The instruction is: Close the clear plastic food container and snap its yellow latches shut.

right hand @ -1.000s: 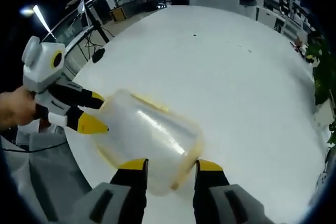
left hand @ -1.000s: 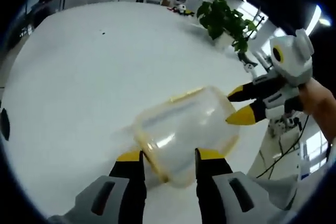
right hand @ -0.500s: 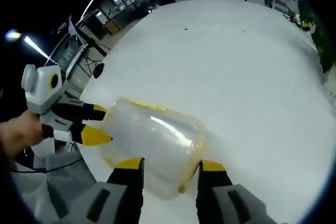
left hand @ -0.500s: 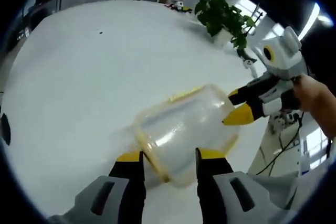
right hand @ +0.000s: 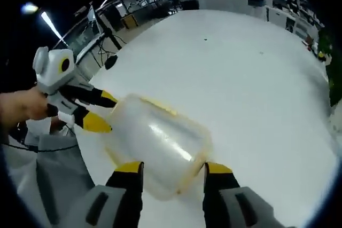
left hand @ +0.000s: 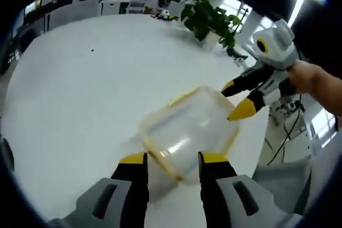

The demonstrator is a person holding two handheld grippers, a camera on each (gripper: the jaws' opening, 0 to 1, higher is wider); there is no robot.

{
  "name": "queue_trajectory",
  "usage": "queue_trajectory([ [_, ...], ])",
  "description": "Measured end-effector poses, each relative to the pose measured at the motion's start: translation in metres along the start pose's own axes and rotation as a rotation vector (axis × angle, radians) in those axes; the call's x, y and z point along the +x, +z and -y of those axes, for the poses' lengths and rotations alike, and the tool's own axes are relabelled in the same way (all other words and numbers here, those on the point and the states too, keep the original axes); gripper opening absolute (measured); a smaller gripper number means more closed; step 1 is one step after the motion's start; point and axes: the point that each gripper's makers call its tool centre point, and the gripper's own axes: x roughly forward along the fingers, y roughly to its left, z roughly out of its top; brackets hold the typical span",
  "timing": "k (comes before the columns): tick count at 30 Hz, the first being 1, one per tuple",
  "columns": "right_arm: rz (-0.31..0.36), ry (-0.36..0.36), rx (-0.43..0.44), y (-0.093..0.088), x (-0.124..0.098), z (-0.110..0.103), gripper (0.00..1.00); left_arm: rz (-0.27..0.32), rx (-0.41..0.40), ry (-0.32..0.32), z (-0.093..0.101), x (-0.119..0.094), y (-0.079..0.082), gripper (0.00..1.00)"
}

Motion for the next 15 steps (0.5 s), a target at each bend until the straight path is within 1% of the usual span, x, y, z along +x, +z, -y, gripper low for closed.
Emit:
queue_trajectory([
  [2,0.017,-0.010,-0.041,0.004,-0.004,0.003,0.42,-0.014,0.071,-0.025,0.002,-0.003,0.000,0.36],
  [3,0.009,-0.016,-0.079,0.004,-0.008,0.005,0.42,-0.026,0.163,-0.012,0.001,-0.005,0.002,0.36],
  [5,0.004,-0.037,-0.186,0.005,-0.013,0.008,0.45,-0.021,0.262,-0.008,0.001,-0.008,0.005,0.38],
  [6,0.011,-0.039,-0.226,0.006,-0.015,0.008,0.45,-0.025,0.301,-0.023,0.003,-0.010,0.006,0.37],
  [7,0.023,-0.033,-0.267,0.009,-0.016,0.007,0.45,-0.023,0.362,-0.039,0.007,-0.011,0.009,0.36],
  [8,0.054,-0.012,-0.326,0.015,-0.018,0.003,0.42,-0.013,0.398,-0.060,0.012,-0.013,0.012,0.36],
  [9,0.070,0.006,-0.358,0.018,-0.019,-0.001,0.39,0.008,0.447,-0.096,0.021,-0.013,0.017,0.36],
  [12,0.097,0.050,-0.486,0.025,-0.022,-0.012,0.34,-0.015,0.533,-0.141,0.032,-0.013,0.017,0.35],
  [13,0.103,0.059,-0.524,0.026,-0.023,-0.015,0.33,-0.022,0.557,-0.154,0.035,-0.012,0.017,0.34],
  [15,0.102,0.078,-0.597,0.027,-0.021,-0.021,0.29,-0.037,0.567,-0.164,0.038,-0.008,0.019,0.27],
])
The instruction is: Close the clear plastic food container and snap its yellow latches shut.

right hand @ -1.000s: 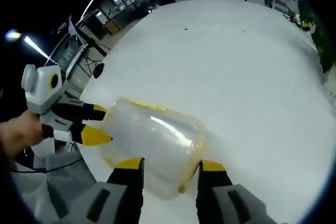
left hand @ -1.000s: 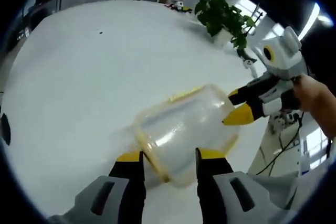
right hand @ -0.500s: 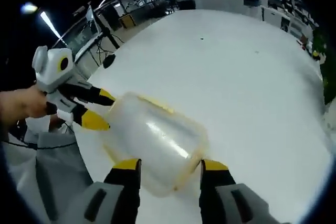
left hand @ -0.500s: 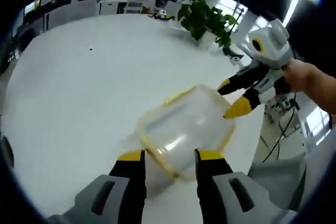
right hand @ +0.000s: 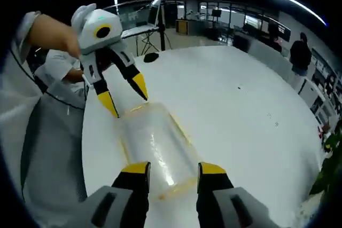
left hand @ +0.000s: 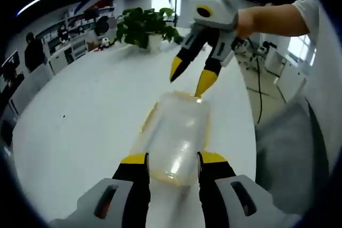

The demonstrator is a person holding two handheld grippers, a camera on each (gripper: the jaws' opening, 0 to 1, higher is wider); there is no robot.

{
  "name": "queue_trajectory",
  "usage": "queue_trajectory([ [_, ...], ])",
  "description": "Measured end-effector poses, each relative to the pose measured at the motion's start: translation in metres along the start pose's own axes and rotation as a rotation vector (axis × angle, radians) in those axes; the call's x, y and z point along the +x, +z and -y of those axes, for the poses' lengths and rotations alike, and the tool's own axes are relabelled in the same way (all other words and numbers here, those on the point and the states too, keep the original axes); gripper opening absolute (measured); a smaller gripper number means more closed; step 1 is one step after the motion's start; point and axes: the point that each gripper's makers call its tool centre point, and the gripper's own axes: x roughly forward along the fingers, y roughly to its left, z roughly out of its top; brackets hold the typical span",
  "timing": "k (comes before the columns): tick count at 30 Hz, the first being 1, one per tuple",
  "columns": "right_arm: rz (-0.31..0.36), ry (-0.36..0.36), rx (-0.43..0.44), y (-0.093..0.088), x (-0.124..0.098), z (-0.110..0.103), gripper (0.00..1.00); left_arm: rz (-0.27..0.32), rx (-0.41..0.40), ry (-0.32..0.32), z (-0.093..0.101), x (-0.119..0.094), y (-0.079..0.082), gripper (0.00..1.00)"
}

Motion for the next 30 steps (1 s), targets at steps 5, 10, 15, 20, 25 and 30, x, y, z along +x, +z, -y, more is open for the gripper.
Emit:
queue_trajectory([
  [5,0.005,0.084,-0.138,0.013,0.010,-0.017,0.30,0.034,0.003,-0.047,0.004,0.010,0.014,0.26],
  [10,0.019,0.096,-0.152,0.024,0.021,-0.016,0.25,0.016,0.043,-0.055,0.005,0.023,0.018,0.23],
  [15,-0.004,0.120,-0.185,0.024,0.033,-0.015,0.27,-0.019,0.083,-0.064,0.011,0.035,0.014,0.19],
  [20,-0.026,0.168,-0.155,0.022,0.042,-0.018,0.22,-0.046,0.111,-0.089,0.022,0.041,0.007,0.22],
  [25,-0.016,0.116,-0.156,0.025,0.053,-0.004,0.44,-0.047,0.143,-0.085,0.032,0.043,0.004,0.38],
  [30,-0.046,0.172,-0.166,0.023,0.059,-0.004,0.50,-0.061,0.221,-0.025,0.024,0.045,0.004,0.42],
])
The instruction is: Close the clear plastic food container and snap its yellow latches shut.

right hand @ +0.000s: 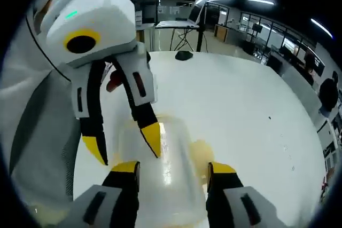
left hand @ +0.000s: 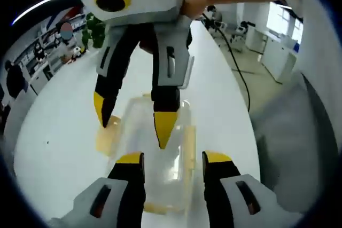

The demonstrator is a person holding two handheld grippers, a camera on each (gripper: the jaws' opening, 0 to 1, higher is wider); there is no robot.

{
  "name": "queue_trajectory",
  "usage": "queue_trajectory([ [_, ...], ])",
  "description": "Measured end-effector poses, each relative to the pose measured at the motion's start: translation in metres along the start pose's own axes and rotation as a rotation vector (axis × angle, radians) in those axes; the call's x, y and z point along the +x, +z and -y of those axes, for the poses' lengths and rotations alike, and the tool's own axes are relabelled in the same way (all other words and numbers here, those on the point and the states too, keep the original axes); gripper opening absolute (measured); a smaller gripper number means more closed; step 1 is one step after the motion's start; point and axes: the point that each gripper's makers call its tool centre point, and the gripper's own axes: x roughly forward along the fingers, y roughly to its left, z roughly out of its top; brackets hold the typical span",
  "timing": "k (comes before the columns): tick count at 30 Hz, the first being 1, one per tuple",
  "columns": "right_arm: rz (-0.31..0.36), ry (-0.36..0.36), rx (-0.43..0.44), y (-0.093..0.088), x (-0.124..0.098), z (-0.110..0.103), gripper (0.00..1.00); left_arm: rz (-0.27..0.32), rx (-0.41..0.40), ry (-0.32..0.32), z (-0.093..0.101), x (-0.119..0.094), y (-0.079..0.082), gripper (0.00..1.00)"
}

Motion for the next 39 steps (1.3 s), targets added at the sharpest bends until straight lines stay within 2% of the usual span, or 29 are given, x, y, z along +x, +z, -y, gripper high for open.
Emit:
queue_trajectory([
  [4,-0.078,0.057,-0.037,-0.008,0.003,0.001,0.56,-0.016,0.042,0.020,0.004,0.005,0.000,0.43],
  [5,-0.095,0.070,-0.068,-0.009,0.003,0.003,0.56,-0.024,0.051,0.023,0.005,0.007,-0.001,0.43],
  [8,-0.135,0.125,-0.044,-0.012,0.005,0.003,0.56,-0.036,0.079,0.051,0.004,0.010,-0.001,0.45],
  [10,-0.149,0.128,-0.082,-0.009,0.006,0.007,0.57,-0.044,0.095,0.062,0.002,0.011,-0.001,0.44],
  [11,-0.185,0.170,-0.070,-0.012,0.006,0.002,0.56,-0.052,0.115,0.070,0.001,0.012,-0.001,0.44],
  [12,-0.193,0.196,-0.072,-0.012,0.007,-0.002,0.54,-0.052,0.111,0.070,0.002,0.013,-0.001,0.45],
  [14,-0.212,0.242,-0.049,-0.012,0.010,-0.005,0.51,-0.076,0.178,0.089,0.000,0.014,-0.003,0.47],
  [17,-0.244,0.254,-0.008,-0.015,0.011,-0.002,0.52,-0.078,0.176,0.105,0.002,0.016,-0.004,0.48],
  [26,-0.283,0.309,-0.003,-0.016,0.013,-0.004,0.51,-0.088,0.158,0.135,-0.001,0.018,-0.003,0.48],
  [32,-0.318,0.319,-0.005,-0.017,0.013,-0.006,0.50,-0.096,0.145,0.165,-0.003,0.020,-0.003,0.47],
  [35,-0.342,0.327,0.002,-0.017,0.014,-0.007,0.49,-0.115,0.148,0.190,-0.006,0.021,-0.002,0.46],
  [36,-0.346,0.325,0.009,-0.016,0.016,-0.006,0.49,-0.139,0.135,0.186,-0.004,0.022,-0.007,0.46],
  [37,-0.365,0.335,-0.003,-0.018,0.014,-0.007,0.48,-0.126,0.127,0.204,-0.006,0.022,-0.002,0.45],
  [38,-0.373,0.338,0.013,-0.018,0.014,-0.007,0.48,-0.129,0.126,0.206,-0.005,0.021,-0.001,0.45],
  [39,-0.408,0.339,0.080,-0.022,0.013,-0.009,0.48,-0.119,0.142,0.194,-0.003,0.022,0.000,0.45],
])
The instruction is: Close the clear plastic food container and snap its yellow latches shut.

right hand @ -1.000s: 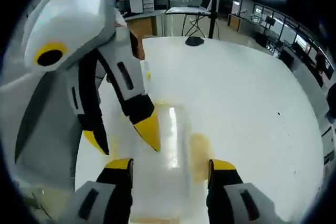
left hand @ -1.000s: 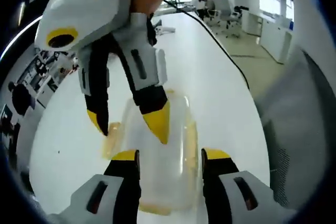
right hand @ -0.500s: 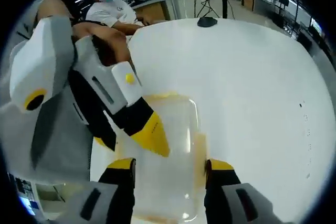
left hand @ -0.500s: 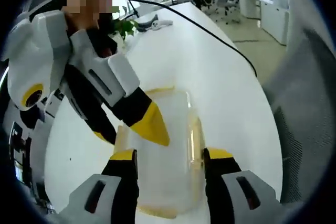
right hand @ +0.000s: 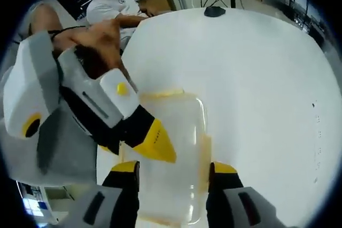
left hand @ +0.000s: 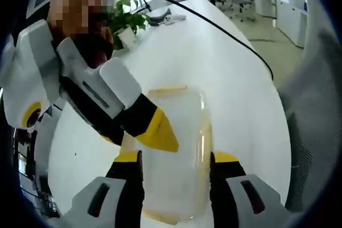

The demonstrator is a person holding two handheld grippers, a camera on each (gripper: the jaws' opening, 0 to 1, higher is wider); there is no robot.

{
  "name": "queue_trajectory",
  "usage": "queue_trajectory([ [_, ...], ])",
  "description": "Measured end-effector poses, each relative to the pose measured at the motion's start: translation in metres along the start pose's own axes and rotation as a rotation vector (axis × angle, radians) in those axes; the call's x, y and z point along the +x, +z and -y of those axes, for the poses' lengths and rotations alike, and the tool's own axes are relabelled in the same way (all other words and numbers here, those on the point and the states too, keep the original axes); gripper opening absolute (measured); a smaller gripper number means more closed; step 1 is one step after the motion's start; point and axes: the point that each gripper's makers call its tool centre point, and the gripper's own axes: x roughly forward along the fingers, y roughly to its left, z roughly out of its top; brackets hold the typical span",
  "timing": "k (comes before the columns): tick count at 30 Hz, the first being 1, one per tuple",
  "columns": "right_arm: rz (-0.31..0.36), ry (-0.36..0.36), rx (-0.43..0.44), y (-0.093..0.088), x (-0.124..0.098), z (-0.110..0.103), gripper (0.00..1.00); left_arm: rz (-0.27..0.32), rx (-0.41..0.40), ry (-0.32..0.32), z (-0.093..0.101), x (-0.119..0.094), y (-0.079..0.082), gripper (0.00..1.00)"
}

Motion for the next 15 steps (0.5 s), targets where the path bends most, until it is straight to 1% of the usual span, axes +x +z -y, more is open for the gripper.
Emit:
queue_trajectory([
  [1,0.001,0.010,-0.054,0.0022,0.0001,0.0031,0.48,-0.004,0.009,0.008,0.0012,-0.0010,-0.0018,0.45],
  [3,-0.020,0.020,-0.041,0.0023,0.0010,0.0024,0.48,0.013,-0.003,0.002,-0.0003,-0.0020,-0.0022,0.45],
  [4,-0.029,0.022,-0.037,0.0026,0.0008,0.0034,0.47,0.011,-0.001,0.002,0.0002,-0.0018,-0.0016,0.45],
  [5,-0.041,0.029,-0.061,0.0015,0.0011,0.0025,0.47,0.008,0.002,0.001,-0.0005,-0.0013,-0.0017,0.45],
  [6,-0.038,0.029,-0.049,0.0020,0.0014,0.0024,0.47,0.005,0.006,0.001,0.0001,-0.0016,-0.0018,0.45],
  [9,-0.030,0.030,-0.052,0.0003,0.0006,0.0018,0.48,0.010,0.009,-0.002,0.0004,-0.0019,-0.0026,0.46],
  [14,0.003,0.013,-0.059,0.0010,0.0003,0.0012,0.49,0.021,0.006,-0.012,0.0006,-0.0028,-0.0032,0.46],
  [15,0.009,0.010,-0.058,0.0008,0.0002,0.0005,0.49,0.022,0.015,-0.015,0.0014,-0.0025,-0.0034,0.46],
])
